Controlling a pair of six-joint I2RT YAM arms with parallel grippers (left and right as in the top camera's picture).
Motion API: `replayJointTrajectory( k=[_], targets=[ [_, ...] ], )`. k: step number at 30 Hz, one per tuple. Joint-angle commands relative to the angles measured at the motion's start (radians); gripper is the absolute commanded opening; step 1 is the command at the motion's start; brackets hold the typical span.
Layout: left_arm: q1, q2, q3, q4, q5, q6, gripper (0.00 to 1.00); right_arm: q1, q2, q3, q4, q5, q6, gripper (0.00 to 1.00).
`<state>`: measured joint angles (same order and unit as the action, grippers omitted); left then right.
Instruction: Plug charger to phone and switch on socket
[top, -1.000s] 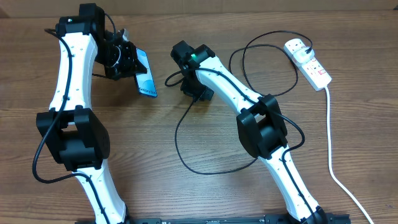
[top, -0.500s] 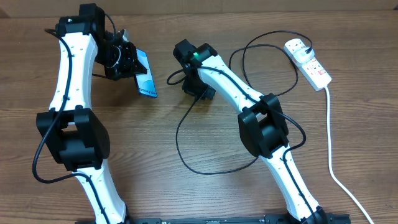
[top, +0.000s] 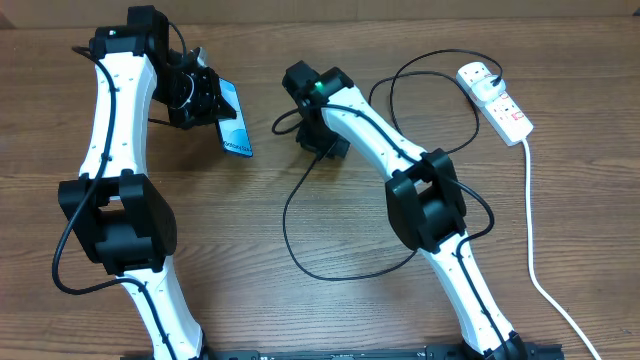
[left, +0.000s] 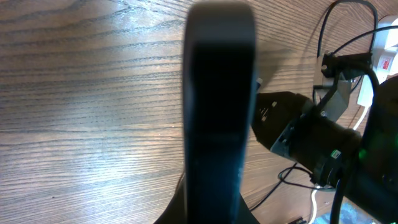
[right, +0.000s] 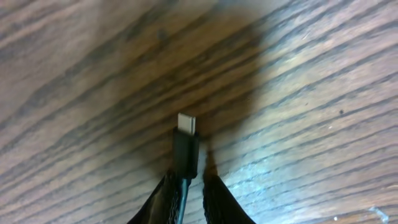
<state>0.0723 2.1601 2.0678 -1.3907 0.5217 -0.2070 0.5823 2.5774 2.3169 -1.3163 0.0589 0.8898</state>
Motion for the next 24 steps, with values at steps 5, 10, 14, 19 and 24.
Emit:
replayJointTrajectory(
  k=[5,10,14,19,24],
  targets=[
    [0.0,-0.029,0.011,0.0,0.013,0.013,0.04,-0.02,0.026,-0.001,0.012,0.014,-0.004,0.15],
    [0.0,-0.029,0.011,0.0,0.013,0.013,0.04,-0.02,0.026,-0.001,0.014,0.01,-0.003,0.1],
    [0.0,-0.029,0.011,0.0,0.013,0.013,0.04,-0.02,0.026,-0.001,0.014,0.01,-0.003,0.04],
    [0.0,-0.029,0.011,0.0,0.018,0.014,0.04,-0.02,0.024,0.004,0.008,0.002,-0.008,0.04],
    [-0.001,-0.029,0.011,-0.002,0.152,0.103,0.04,-0.039,-0.023,0.033,-0.017,-0.067,-0.135,0.04]
  ],
)
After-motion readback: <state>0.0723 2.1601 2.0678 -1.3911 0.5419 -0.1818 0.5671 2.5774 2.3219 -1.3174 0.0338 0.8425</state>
